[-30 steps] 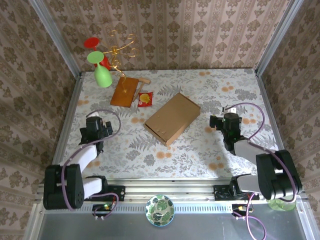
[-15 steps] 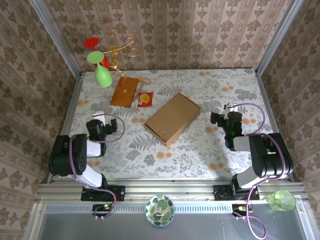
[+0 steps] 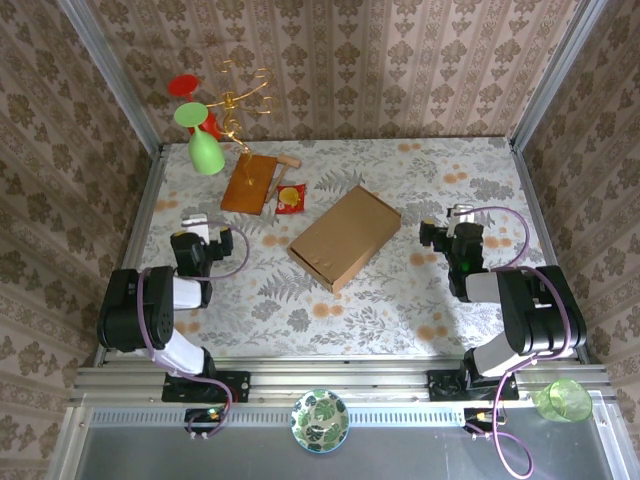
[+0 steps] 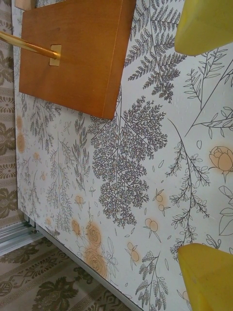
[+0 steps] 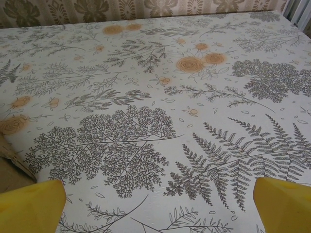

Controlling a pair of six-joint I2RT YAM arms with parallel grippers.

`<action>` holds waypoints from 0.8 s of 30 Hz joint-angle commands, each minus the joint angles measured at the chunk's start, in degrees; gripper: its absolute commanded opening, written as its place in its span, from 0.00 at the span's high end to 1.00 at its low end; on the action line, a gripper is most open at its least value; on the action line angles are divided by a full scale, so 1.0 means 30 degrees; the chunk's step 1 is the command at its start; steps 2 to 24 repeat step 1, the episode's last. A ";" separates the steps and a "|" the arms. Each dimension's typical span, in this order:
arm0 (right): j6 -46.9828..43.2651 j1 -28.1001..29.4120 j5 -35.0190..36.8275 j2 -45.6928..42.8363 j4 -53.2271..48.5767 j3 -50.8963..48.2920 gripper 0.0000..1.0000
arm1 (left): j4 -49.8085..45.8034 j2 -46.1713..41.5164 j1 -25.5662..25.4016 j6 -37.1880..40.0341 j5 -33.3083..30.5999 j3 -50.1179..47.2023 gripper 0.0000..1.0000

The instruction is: Fold the paper box

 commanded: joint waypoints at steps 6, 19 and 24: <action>-0.0458 0.0316 0.0912 0.0046 0.1176 -0.0151 0.00 | 0.0693 -0.0181 0.0109 0.0239 0.0248 0.0087 0.00; -0.0458 0.0316 0.0912 0.0046 0.1176 -0.0151 0.00 | 0.0693 -0.0181 0.0109 0.0239 0.0248 0.0087 0.00; -0.0458 0.0316 0.0912 0.0046 0.1176 -0.0151 0.00 | 0.0693 -0.0181 0.0109 0.0239 0.0248 0.0087 0.00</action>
